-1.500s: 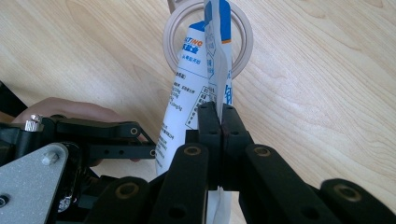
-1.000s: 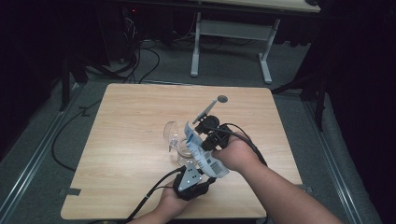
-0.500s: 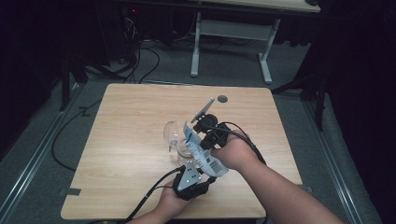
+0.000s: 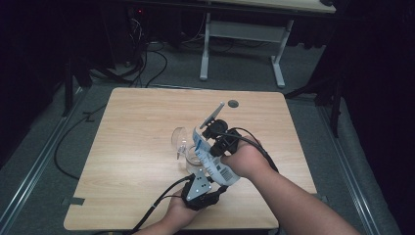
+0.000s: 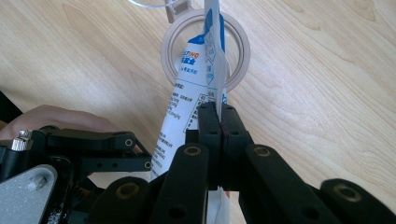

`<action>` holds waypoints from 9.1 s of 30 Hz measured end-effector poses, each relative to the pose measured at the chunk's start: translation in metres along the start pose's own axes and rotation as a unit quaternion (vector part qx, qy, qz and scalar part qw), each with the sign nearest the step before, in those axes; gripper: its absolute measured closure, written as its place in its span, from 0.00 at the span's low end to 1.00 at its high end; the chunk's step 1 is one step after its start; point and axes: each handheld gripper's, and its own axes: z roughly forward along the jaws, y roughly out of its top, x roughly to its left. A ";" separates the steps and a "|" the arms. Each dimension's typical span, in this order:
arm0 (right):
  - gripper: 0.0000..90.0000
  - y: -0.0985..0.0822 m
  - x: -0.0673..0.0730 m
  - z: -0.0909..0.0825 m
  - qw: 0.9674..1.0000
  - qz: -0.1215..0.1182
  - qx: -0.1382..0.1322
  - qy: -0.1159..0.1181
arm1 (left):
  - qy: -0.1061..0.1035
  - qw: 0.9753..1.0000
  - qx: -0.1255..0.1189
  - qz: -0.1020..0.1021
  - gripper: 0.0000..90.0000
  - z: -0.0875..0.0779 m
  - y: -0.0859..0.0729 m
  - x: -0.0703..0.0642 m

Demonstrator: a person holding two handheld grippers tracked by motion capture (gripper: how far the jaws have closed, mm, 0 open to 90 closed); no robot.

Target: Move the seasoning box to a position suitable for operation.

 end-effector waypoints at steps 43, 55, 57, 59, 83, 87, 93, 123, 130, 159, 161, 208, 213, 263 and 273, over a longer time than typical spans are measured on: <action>1.00 0.008 -0.002 0.000 1.000 0.009 0.011 0.013 | -0.001 1.000 -0.002 -0.004 0.69 0.000 0.003 0.004; 1.00 0.010 -0.001 0.000 1.000 0.006 0.011 0.005 | -0.003 1.000 -0.001 -0.009 0.68 0.000 0.004 0.005; 1.00 0.010 -0.001 0.001 1.000 0.006 0.011 0.005 | -0.003 1.000 -0.001 -0.010 0.68 0.000 0.004 0.005; 1.00 0.010 -0.002 0.001 1.000 -0.002 0.008 0.005 | -0.004 1.000 -0.001 -0.011 0.68 0.000 0.004 0.005; 1.00 0.012 -0.001 0.001 1.000 -0.005 0.004 0.001 | -0.006 1.000 -0.004 -0.014 0.68 0.000 0.006 0.007; 1.00 0.012 -0.001 0.001 1.000 -0.004 0.004 0.002 | -0.006 1.000 -0.005 -0.014 0.68 0.000 0.006 0.007; 1.00 0.012 -0.002 0.000 1.000 -0.006 0.003 0.002 | -0.009 1.000 -0.006 -0.017 0.68 0.000 0.007 0.007; 1.00 0.014 -0.003 0.001 1.000 -0.009 0.002 0.004 | -0.012 1.000 -0.008 -0.021 0.68 0.000 0.009 0.008; 1.00 0.015 -0.002 0.001 1.000 -0.008 0.004 0.002 | -0.011 1.000 -0.009 -0.021 0.68 0.000 0.009 0.008; 1.00 0.016 -0.001 0.000 1.000 -0.015 0.000 -0.001 | -0.011 1.000 -0.014 -0.024 0.68 -0.001 0.010 0.008; 1.00 0.017 -0.001 0.000 1.000 -0.013 0.000 0.000 | -0.011 1.000 -0.014 -0.024 0.68 -0.001 0.010 0.008; 1.00 0.023 0.001 0.002 1.000 -0.016 0.002 -0.003 | -0.010 0.999 -0.018 -0.028 0.68 -0.002 0.012 0.012; 1.00 0.023 0.001 0.002 1.000 -0.017 0.002 -0.004 | -0.010 0.999 -0.018 -0.027 0.68 -0.002 0.012 0.012; 0.99 0.026 0.002 0.003 1.000 -0.016 -0.002 0.000 | -0.009 0.999 -0.022 -0.029 0.68 -0.002 0.013 0.013; 1.00 0.026 0.002 0.002 1.000 -0.018 -0.001 -0.001 | -0.010 0.999 -0.023 -0.029 0.68 -0.002 0.013 0.012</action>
